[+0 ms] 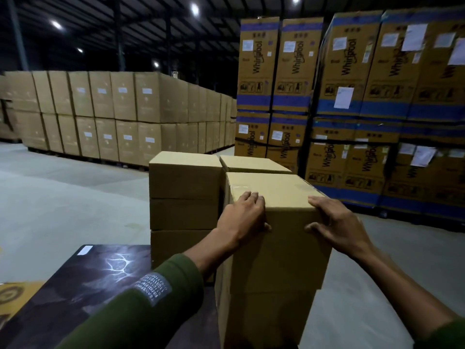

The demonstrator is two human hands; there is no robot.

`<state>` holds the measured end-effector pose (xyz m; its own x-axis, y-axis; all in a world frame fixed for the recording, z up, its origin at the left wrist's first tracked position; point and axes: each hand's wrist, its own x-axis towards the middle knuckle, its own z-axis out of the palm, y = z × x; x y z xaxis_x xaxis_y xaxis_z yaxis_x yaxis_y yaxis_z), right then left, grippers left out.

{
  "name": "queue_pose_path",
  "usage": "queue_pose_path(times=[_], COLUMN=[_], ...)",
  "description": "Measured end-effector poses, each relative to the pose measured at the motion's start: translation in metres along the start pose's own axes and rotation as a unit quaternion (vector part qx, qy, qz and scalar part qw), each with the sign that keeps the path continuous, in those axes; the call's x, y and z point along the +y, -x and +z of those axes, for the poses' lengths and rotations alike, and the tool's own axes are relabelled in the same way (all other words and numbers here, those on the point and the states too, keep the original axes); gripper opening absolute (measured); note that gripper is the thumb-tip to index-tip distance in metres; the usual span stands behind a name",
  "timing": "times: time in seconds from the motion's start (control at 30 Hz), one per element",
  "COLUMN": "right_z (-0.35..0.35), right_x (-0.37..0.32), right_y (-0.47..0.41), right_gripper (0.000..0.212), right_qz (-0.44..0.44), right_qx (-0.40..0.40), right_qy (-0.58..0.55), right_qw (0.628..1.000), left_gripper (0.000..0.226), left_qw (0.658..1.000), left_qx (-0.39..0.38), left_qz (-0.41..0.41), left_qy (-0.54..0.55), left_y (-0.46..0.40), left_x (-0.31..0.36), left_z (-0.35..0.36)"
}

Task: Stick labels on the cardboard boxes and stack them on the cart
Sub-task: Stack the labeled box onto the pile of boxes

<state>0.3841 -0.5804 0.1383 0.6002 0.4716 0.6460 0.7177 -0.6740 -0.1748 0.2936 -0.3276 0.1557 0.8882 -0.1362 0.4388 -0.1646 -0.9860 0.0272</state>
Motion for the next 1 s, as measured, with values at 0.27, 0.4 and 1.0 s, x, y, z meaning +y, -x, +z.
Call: queue_pose_path(times=[0.27, 0.4, 1.0], right_z=[0.011, 0.013, 0.010], right_x=[0.015, 0.019, 0.024], right_y=[-0.007, -0.012, -0.012], right_gripper=[0.072, 0.074, 0.079], right_qz=[0.010, 0.009, 0.016], right_qx=[-0.004, -0.010, -0.060], right_qy=[-0.026, -0.026, -0.043], right_qw=[1.000, 1.000, 0.997], left_gripper=[0.075, 0.076, 0.076], left_qw=[1.000, 1.000, 0.999], left_qx=[-0.002, 0.005, -0.002], left_qz=[0.001, -0.003, -0.011], left_qy=[-0.012, -0.017, -0.034], left_y=[-0.014, -0.015, -0.014], left_x=[0.000, 0.003, 0.002], left_z=[0.008, 0.008, 0.014])
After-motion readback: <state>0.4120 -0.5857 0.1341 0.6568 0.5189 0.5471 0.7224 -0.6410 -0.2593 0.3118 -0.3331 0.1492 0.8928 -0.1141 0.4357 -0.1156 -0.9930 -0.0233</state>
